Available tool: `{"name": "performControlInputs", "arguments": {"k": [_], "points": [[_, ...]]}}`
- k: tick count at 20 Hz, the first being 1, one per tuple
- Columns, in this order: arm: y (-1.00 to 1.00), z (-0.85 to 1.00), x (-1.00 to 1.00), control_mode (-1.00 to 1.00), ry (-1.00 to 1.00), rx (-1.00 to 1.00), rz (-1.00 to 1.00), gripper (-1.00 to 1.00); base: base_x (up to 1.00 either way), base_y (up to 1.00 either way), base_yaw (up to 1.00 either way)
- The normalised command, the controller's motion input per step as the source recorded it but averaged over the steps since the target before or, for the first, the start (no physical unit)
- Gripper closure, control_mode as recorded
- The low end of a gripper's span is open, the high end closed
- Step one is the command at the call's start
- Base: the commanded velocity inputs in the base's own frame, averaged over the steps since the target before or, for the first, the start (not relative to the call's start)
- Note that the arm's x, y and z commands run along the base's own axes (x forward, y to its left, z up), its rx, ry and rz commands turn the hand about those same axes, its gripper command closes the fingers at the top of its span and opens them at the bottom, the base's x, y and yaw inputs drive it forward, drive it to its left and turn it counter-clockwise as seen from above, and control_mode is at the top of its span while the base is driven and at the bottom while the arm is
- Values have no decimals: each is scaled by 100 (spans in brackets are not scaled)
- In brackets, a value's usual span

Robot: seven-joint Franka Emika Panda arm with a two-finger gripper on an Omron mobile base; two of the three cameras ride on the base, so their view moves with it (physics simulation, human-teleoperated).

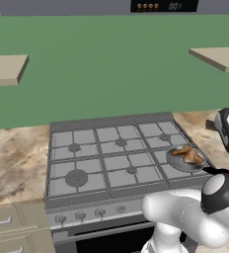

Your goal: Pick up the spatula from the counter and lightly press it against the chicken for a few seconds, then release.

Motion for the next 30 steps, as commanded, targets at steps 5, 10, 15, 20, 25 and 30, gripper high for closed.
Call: {"name": "performControlInputs", "arguments": {"k": [5,10,15,20,25,30], "points": [[5,-24,-1,-100,8,5,18,100,0,0,0],[16,-2,-11,-100,1,-3,15,100,0,0,0],[11,0,-27,-100,0,-13,10,100,0,0,0],[20,-11,-22,-100,0,-12,12,100,0,0,0],[29,-17,-5,-100,1,-5,14,100,0,0,0],[22,-5,0,-100,7,-7,11,100,0,0,0]]}}
